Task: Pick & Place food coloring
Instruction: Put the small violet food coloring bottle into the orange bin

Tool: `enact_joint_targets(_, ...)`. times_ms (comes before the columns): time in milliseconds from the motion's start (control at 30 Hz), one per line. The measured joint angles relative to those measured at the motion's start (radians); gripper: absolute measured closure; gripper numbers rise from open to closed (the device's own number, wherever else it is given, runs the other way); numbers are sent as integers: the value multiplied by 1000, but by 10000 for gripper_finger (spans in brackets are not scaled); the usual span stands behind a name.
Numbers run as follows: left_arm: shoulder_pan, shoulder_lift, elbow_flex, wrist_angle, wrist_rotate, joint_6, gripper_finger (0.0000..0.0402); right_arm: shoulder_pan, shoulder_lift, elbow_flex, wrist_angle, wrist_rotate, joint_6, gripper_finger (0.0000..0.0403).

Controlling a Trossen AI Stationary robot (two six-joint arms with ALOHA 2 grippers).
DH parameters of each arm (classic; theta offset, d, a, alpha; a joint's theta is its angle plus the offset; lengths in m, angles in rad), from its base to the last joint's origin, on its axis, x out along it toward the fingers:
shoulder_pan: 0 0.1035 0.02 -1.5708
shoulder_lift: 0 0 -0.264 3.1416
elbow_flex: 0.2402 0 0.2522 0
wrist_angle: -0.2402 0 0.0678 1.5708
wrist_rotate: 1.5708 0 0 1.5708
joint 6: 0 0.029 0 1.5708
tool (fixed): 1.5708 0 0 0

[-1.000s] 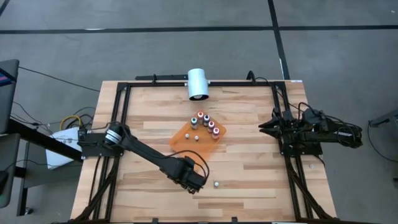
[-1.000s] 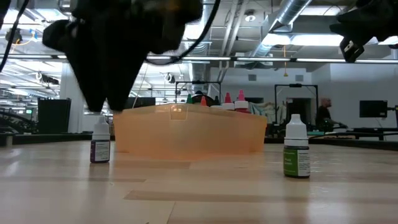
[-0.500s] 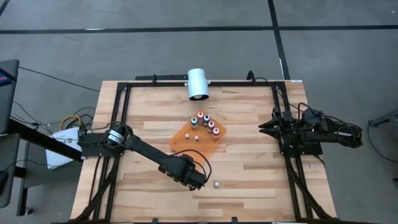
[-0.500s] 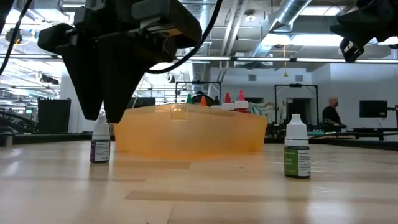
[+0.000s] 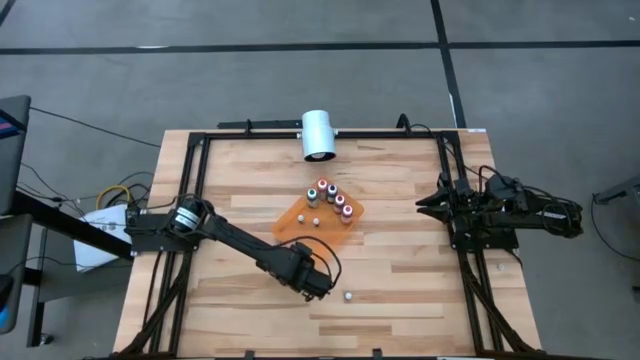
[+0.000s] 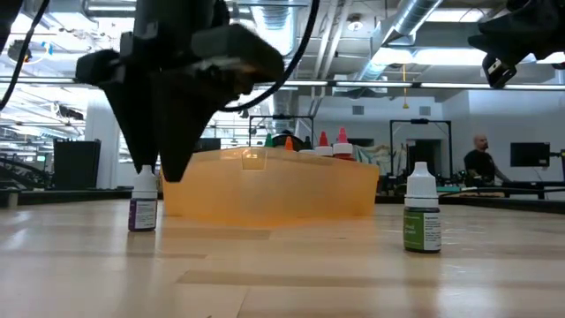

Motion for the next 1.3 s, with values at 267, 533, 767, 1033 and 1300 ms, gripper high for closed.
enact_joint_targets(267,3,-1,-33,10,7,-10,246,0,0,0,0,0,0,328)
enact_joint_targets(533,4,-1,-33,49,27,14,246,0,0,0,0,0,-8,328)
enact_joint_targets(767,3,-1,-33,52,27,39,246,0,0,0,0,0,-8,328)
enact_joint_targets(1033,4,-1,-33,56,27,62,246,0,0,0,0,0,-8,328)
enact_joint_targets(1300,3,-1,-33,55,34,68,246,0,0,0,0,0,-8,328)
